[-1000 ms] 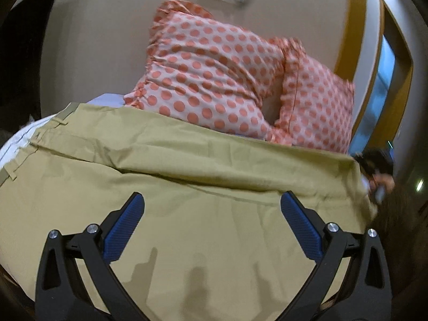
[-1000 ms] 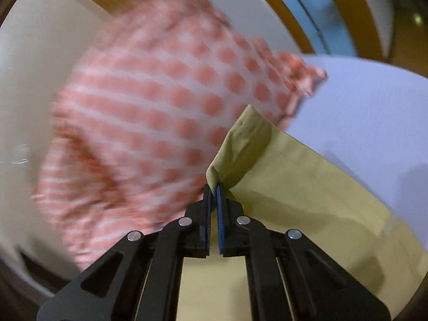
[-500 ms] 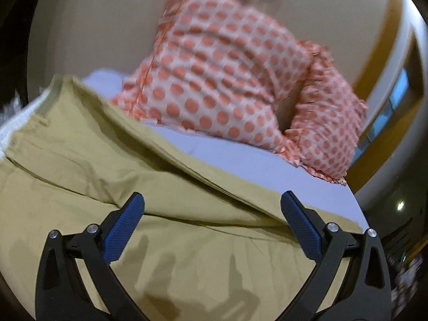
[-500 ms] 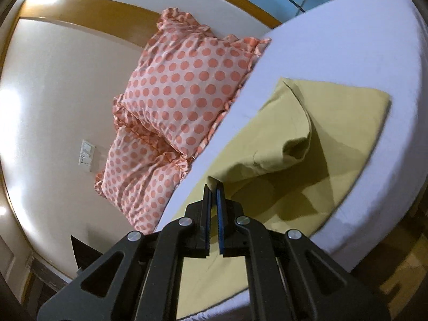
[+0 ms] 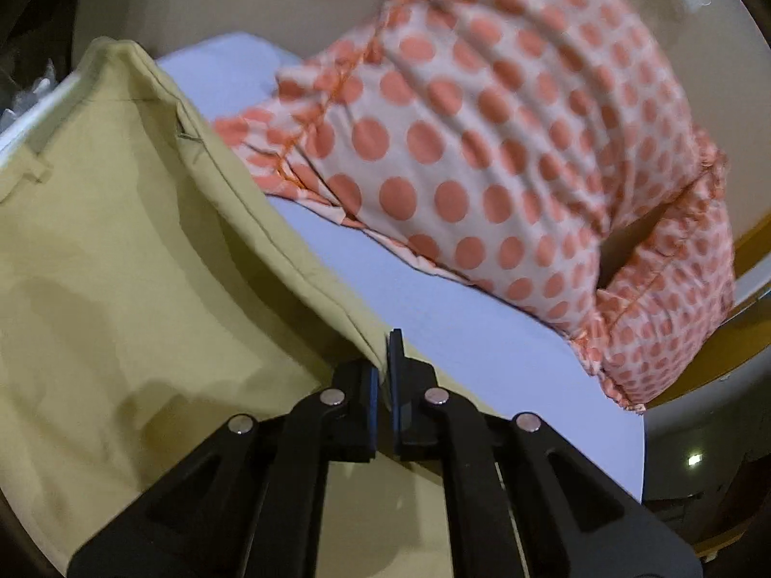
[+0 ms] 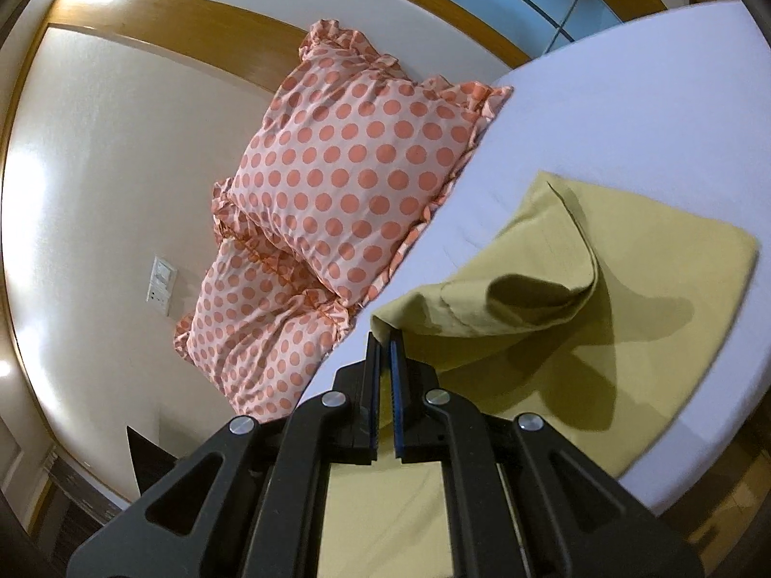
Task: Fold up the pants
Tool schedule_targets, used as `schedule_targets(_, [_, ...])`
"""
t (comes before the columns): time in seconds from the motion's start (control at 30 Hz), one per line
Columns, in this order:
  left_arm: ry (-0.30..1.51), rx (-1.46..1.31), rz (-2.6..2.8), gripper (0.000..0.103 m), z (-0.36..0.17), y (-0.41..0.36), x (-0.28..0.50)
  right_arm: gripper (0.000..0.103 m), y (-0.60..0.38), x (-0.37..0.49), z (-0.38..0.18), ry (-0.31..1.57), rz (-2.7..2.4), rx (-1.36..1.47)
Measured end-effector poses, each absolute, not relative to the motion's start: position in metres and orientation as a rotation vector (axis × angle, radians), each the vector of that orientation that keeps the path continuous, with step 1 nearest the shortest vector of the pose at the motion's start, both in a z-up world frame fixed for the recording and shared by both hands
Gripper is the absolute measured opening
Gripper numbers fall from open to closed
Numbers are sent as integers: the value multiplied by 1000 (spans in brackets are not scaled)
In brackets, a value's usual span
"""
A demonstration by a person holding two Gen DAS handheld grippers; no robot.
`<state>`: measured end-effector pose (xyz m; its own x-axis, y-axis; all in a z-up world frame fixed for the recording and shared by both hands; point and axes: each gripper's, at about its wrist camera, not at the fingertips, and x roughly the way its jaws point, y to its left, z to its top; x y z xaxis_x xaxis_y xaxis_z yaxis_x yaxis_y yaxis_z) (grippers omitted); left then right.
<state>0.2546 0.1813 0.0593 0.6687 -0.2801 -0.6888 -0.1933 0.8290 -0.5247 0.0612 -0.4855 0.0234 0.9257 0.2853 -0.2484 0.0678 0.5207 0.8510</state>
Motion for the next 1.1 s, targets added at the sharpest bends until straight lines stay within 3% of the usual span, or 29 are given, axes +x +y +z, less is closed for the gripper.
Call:
schedule_targets(0.17, [696,-519,-112,4,98,171,127,4,-500,38,36,329,81,984])
schedule_targets(0.3, [703,-543,-117,5,71,173,26,4,-505,24,24,350,31,977])
schedule_targets(0.57, [730,-571,-94,8,18,159,-22,6,-505,12,16,426,-77,897])
schedule_targets(0.63, [713,-570,-90,17,14,159,-31,34,-505,4,19,432,-136,858])
schedule_targets(0.67, [697,-563,-85,24,13,159,-38,65,-507,-1,20,421,-180,841])
schedule_targets(0.7, [682,-565,-91,26,12,161,-45,74,-509,-7,21,395,-203,830])
schedule_targets(0.77, [642,-585,-102,30,11,167,-60,74,-512,-13,19,377,-255,786])
schedule_targets(0.8, [624,-598,-105,37,12,169,-65,74,-513,-13,17,381,-281,764])
schedule_targets(0.83, [598,-609,-72,47,14,175,-74,74,-515,-13,15,383,-302,750])
schedule_targets(0.87, [571,-609,-30,65,16,180,-81,74,-516,-12,13,386,-319,742])
schedule_targets(1.1, [446,-699,127,73,22,223,-116,74,-504,-1,-4,402,-253,750])
